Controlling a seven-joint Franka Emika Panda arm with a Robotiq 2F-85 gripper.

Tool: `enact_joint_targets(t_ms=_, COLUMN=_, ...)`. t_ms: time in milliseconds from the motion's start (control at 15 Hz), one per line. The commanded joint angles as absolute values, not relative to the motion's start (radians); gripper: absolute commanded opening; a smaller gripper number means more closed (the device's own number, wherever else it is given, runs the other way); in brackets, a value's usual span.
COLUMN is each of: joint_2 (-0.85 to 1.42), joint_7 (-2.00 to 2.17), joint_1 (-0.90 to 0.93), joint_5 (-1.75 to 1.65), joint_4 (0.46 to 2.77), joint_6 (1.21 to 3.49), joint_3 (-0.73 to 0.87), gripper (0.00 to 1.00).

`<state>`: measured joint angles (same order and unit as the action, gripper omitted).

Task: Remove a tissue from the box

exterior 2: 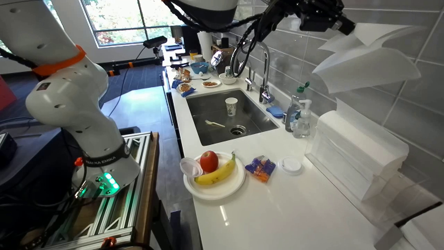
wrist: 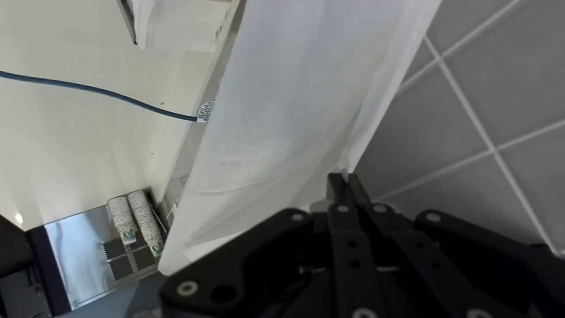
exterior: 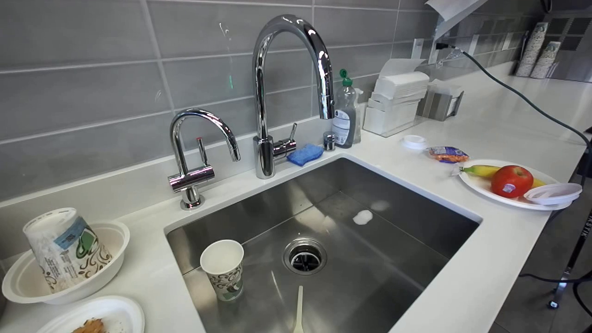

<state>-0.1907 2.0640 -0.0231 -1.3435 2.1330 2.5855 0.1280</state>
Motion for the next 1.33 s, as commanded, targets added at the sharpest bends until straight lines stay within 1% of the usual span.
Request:
enact_joint_targets(t_ms=0, joint_2=-0.216, joint_7=2.146, joint_1=-0.027, joint_5=-1.41, joint_4=2.181, joint_6=2.596, joint_3=0.123, gripper=0.0)
enact_joint_targets(t_ms=333, joint_2=-0.201, joint_7=2.01, joint_1=-0.046, joint_5=-1.221, joint_4=2.251, joint_6=2.564, joint_3=0.119, gripper=0.0)
enact_joint_targets(t_ms=733, joint_2=-0.166, joint_7=1.779, joint_1=-0.094, joint_5=-0.894, joint_4=2.344, joint_6=2.58, joint_3=0.154, gripper=0.0)
enact_joint_targets(t_ms=1000, joint_2=-0.146, joint_7=1.538, joint_1=-0.106, joint_5=-0.611, joint_4=2.395, joint_6=2.555, joint_3=0.159, gripper=0.0)
enact_joint_targets(t_ms=1067, joint_2=-0.143, joint_7=1.472, joint_1=-0.072, joint_5=-0.535, joint_4=2.408, joint_6=2.555, joint_3=0.193, gripper=0.0)
enact_joint_targets(t_ms=1133, joint_2=-0.14, joint_7=1.406, joint_1=-0.106, joint_5=-0.459, joint_4=2.415, joint_6=2.54, joint_3=0.159, gripper=0.0)
enact_joint_targets(t_ms=1267, joint_2=-0.123, joint_7=1.308, joint_1=-0.112, joint_5=-0.344, joint_4=2.415, joint_6=2.488, joint_3=0.15, gripper=0.0)
